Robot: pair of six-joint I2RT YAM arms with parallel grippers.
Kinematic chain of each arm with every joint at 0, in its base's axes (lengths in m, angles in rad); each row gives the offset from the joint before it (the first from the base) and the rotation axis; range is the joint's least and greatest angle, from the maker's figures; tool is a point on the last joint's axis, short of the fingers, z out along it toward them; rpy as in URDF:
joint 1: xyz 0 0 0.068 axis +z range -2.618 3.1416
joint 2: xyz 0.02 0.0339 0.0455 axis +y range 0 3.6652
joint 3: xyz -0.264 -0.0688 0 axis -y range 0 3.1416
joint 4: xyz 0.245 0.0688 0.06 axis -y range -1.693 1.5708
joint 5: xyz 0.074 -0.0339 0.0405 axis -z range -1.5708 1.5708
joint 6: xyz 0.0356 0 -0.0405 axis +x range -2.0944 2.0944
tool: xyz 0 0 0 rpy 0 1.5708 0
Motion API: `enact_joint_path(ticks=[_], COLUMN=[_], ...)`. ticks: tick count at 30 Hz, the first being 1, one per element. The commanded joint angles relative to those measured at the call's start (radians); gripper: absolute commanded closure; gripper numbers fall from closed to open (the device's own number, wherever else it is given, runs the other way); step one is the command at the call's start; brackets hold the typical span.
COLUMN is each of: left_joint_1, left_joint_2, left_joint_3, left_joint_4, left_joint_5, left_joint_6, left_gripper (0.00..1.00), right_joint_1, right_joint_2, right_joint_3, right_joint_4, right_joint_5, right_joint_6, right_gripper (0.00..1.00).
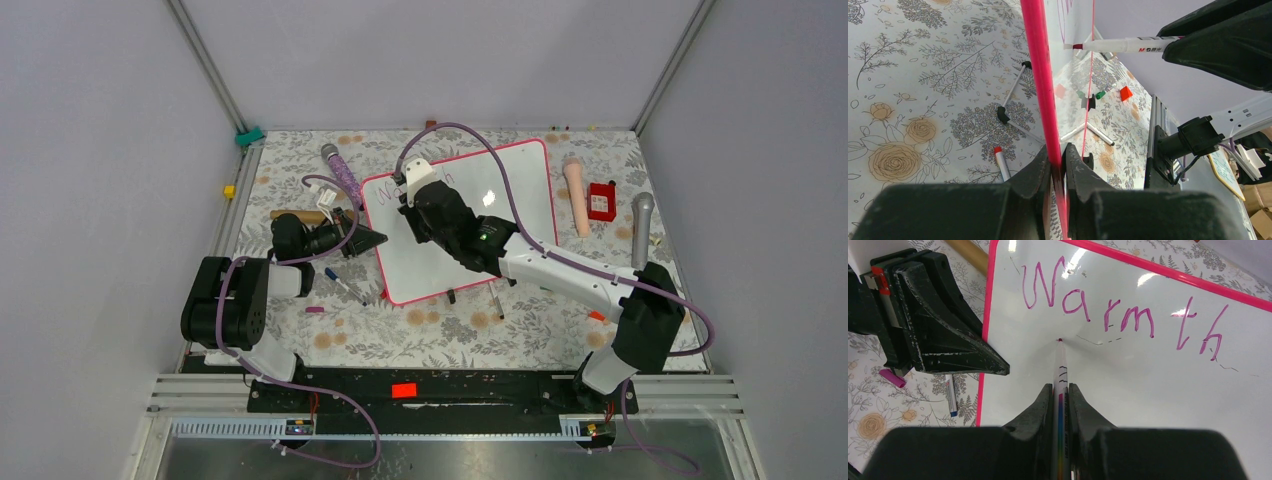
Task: Write a sentence on the whiteboard
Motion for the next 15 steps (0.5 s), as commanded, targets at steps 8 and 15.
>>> enact_joint_path(ticks=[8, 15], left_joint_1=[0.013, 0.013], left_joint_2=[0.014, 0.013], left_joint_3=[-0.008, -0.007], left_joint_4=[0.047, 0.047], left_joint_5=[-0.093, -0.093], left_joint_6=[0.109, 0.11], left_gripper=[1.0, 1.0], right_joint_1=[0.006, 0.007], right_joint_2=[0.014, 0.013], right_joint_3=[0.045, 0.046], right_joint_4=[0.015, 0.015], right_joint_5=[-0.012, -0.015], right_joint_6=[-0.001, 0.0], right_gripper=[1.0, 1.0])
